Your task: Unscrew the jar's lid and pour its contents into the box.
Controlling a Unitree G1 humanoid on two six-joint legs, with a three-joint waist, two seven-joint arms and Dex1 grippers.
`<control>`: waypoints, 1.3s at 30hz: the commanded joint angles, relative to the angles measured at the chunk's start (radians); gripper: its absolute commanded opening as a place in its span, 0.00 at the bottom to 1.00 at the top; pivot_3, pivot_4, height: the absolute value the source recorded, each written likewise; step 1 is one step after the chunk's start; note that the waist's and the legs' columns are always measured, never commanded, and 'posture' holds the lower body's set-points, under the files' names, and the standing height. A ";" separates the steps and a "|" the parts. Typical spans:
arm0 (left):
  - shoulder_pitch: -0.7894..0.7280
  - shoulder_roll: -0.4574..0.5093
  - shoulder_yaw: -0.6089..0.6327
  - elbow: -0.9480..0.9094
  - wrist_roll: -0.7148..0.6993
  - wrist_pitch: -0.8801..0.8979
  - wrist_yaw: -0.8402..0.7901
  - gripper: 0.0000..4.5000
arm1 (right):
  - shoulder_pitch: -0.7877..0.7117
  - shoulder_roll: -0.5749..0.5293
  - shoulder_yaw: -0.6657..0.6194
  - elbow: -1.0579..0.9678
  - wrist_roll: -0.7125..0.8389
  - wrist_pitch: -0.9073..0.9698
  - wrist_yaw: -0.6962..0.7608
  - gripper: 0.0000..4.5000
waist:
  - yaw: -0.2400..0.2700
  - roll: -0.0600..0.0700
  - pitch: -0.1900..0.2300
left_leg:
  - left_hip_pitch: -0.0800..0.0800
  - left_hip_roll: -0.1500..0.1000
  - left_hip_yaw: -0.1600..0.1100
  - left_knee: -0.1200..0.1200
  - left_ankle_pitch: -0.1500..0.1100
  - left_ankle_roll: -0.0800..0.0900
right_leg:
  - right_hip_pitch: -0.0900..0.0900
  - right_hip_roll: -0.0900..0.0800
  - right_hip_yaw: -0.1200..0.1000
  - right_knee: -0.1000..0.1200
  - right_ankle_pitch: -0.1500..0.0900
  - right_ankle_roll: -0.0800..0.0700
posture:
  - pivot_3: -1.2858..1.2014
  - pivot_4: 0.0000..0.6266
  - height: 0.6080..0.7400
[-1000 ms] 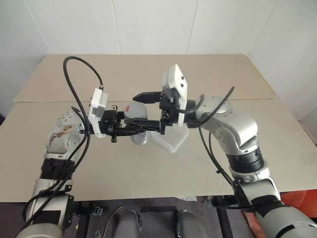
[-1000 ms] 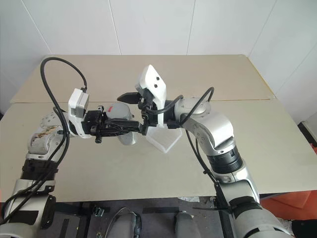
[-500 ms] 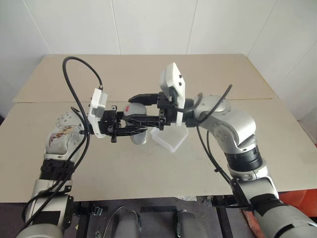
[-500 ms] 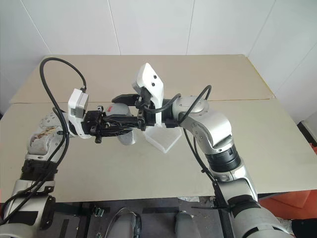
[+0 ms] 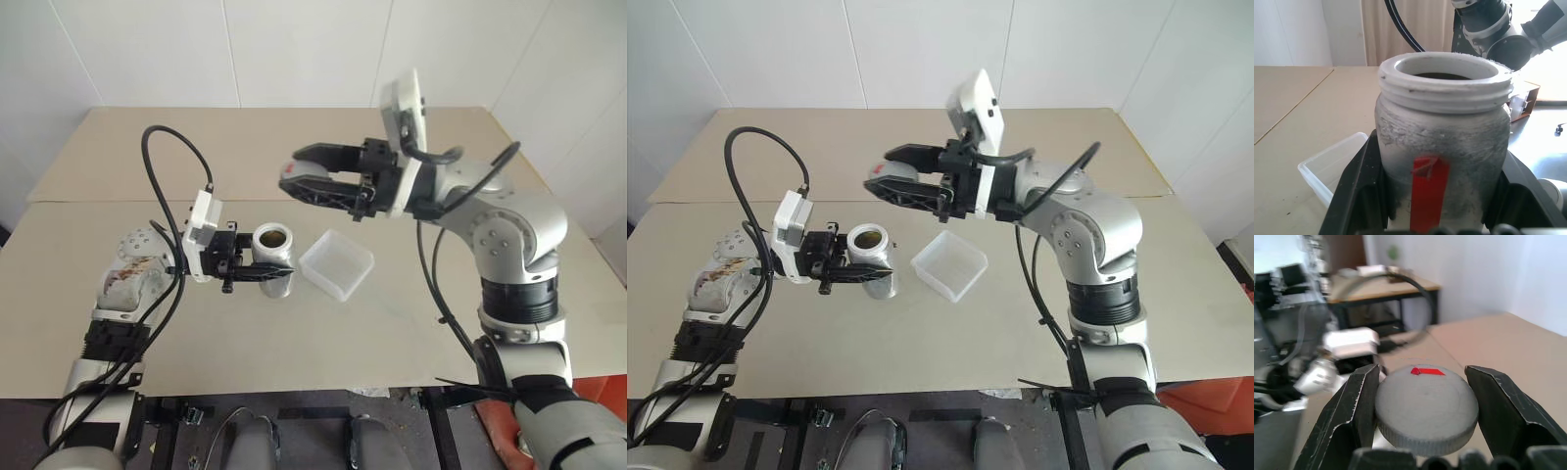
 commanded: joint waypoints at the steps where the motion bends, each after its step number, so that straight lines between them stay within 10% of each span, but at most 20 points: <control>1: -0.014 0.011 0.056 -0.013 -0.019 -0.006 0.041 0.43 | 0.116 -0.086 -0.055 -0.050 -0.102 -0.065 -0.074 0.61 | 0.005 0.000 0.000 | 0.000 0.000 0.000 0.000 0.000 0.000 | 0.000 0.000 0.000 -0.001 0.000 0.000 | 0.52 0.24 1.00; 16: 0.026 -0.007 0.119 -0.078 -0.015 -0.014 0.215 0.43 | 0.531 -0.063 -0.048 0.179 -0.396 -0.274 -0.293 0.61 | -0.012 0.000 0.000 | 0.001 -0.001 0.001 0.000 0.000 0.000 | 0.000 0.000 0.002 -0.001 0.000 0.000 | 0.52 0.24 1.00; 21: 0.044 -0.007 0.119 -0.102 -0.011 -0.022 0.249 0.43 | 0.575 -0.105 -0.039 0.072 -0.375 -0.209 -0.227 0.97 | -0.006 0.000 0.000 | 0.001 -0.001 0.001 -0.001 0.000 0.000 | 0.000 -0.001 0.002 -0.002 0.000 0.000 | 0.52 0.24 1.00; 27: 0.023 -0.017 0.085 -0.069 0.105 -0.118 0.346 0.43 | 0.578 -0.254 -0.091 -0.165 -0.252 0.035 -0.123 0.99 | -0.001 0.000 0.000 | 0.001 -0.001 0.001 0.000 0.000 0.000 | 0.001 -0.001 0.001 -0.002 0.000 0.000 | 0.52 0.24 1.00; 31: -0.060 -0.070 0.030 0.016 0.335 -0.295 0.575 0.43 | 0.447 -0.313 -0.191 -0.258 -0.009 0.307 -0.048 0.99 | 0.001 0.000 0.000 | 0.002 -0.001 0.000 0.000 0.000 0.000 | 0.003 0.000 0.001 -0.002 0.000 0.000 | 0.52 0.24 1.00; 39: -0.406 0.087 -0.388 0.419 1.375 -1.124 1.408 0.43 | 0.288 -0.398 -0.170 -0.234 0.124 0.405 0.036 0.99 | 0.016 -0.001 0.000 | 0.000 -0.004 0.000 -0.001 0.000 0.000 | 0.001 -0.003 0.001 -0.004 0.001 0.000 | 0.52 0.24 1.00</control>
